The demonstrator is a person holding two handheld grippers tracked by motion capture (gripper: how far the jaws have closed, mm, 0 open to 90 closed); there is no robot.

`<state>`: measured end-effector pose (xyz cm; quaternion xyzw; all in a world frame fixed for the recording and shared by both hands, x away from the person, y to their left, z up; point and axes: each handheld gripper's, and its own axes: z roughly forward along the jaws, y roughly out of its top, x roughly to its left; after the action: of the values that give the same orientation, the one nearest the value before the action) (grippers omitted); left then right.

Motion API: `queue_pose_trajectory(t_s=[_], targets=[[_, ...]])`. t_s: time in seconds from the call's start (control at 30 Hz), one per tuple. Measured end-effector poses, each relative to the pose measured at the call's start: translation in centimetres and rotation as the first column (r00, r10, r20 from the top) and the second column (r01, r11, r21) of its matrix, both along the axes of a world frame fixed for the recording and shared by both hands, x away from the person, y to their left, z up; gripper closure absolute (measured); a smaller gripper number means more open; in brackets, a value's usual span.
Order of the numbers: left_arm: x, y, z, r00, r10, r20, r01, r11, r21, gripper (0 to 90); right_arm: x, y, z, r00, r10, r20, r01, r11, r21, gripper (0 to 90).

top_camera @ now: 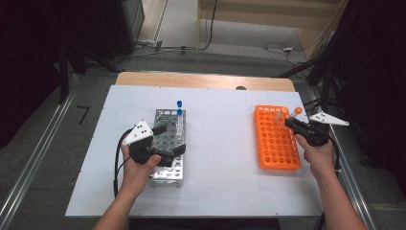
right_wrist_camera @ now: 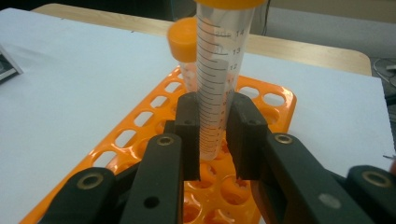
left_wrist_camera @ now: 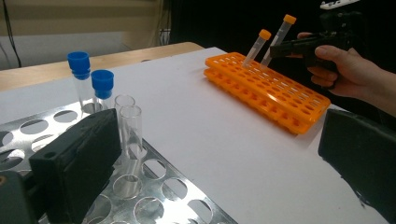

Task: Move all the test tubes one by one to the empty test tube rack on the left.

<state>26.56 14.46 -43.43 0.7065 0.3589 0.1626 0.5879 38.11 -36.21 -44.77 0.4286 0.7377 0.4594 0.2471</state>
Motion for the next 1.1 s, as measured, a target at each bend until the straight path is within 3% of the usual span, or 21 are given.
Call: queue_pose_trajectory(t_s=[0.5, 0.77, 1.1], targets=[[-0.3, -0.9, 0.5, 0.9994, -0.026, 0.022, 0.025, 0.9996, 0.011, 0.0, -3.5, 2.2, 1.3, 0.9971, 0.076, 0.008, -0.076, 0.9967, 0.028, 73.1], [-0.7, -2.1, 0.7, 0.9979, -0.052, 0.039, 0.051, 0.9983, 0.030, 0.0, -5.6, 4.8, 1.8, 0.9862, 0.165, 0.012, -0.165, 0.9856, 0.035, 73.1], [-0.9, -3.0, 0.8, 0.9966, -0.070, 0.043, 0.068, 0.9967, 0.043, 0.0, -6.7, 7.4, 1.2, 0.9732, 0.230, -0.004, -0.230, 0.9725, 0.039, 73.1]])
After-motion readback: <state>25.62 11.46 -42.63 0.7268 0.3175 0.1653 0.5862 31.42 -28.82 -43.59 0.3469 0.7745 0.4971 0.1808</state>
